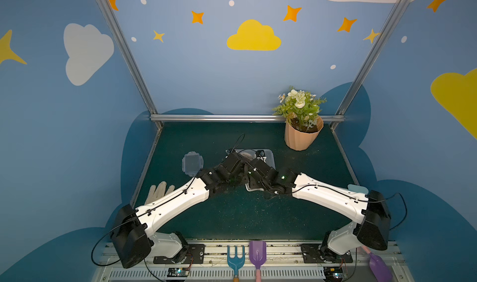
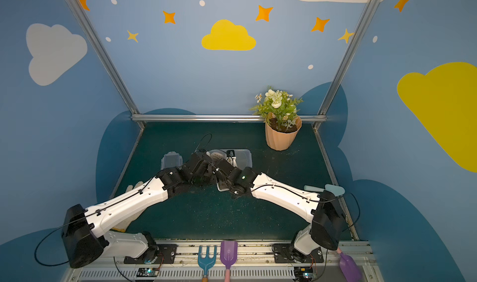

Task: Wipe the insides of the lunch boxes
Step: Wipe the dirt inside the lunch box.

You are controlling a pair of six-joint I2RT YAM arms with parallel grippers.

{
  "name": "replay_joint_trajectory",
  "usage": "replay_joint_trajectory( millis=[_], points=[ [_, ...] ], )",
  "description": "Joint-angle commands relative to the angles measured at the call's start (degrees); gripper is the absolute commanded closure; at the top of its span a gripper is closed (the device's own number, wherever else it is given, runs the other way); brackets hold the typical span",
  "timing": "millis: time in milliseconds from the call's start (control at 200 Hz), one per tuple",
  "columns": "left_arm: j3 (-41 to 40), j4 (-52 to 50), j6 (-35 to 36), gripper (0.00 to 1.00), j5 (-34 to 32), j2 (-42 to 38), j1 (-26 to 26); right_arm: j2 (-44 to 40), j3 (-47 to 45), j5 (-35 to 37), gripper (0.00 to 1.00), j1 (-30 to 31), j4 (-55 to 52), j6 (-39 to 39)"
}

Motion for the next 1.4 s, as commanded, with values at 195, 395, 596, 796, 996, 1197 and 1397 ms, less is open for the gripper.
replay_joint_trajectory(
  millis=[195,395,596,796,996,1197,1397],
  points=[
    [5.39,19.04,-3.25,0.95,5.29,-2.41,-0.3,-2.46,-13.36,-31.88,1.0,-4.41,17.97,8.32],
    [2.01,23.74,-9.07,0.95,10.85,-1.21,-0.58,-9.88,-21.36,-32.56,1.0,-11.62,39.92,14.23],
    [1.73,25.73,-11.38,0.95,13.99,1.23,-2.78,-9.43,-17.12,-22.21,1.0,-13.69,46.81,9.43],
    [2.31,26.08,-12.65,0.95,16.85,3.21,-5.27,-6.95,-11.06,-8.38,1.0,-13.29,45.31,-1.01],
    [1.73,24.19,-12.97,0.95,15.75,2.61,-5.87,-6.97,-9.6,10.25,1.0,-10.56,40.08,-11.5],
    [1.93,20.7,-10.89,0.95,10.01,-0.29,-4.84,-7.52,-7.96,20.43,1.0,-8.63,25.13,-12.29],
    [2.85,16.54,-6.9,0.95,4.31,-3.95,-1.52,-9.06,-7.89,24.53,1.0,-7.06,4.4,-5.53]
  ],
)
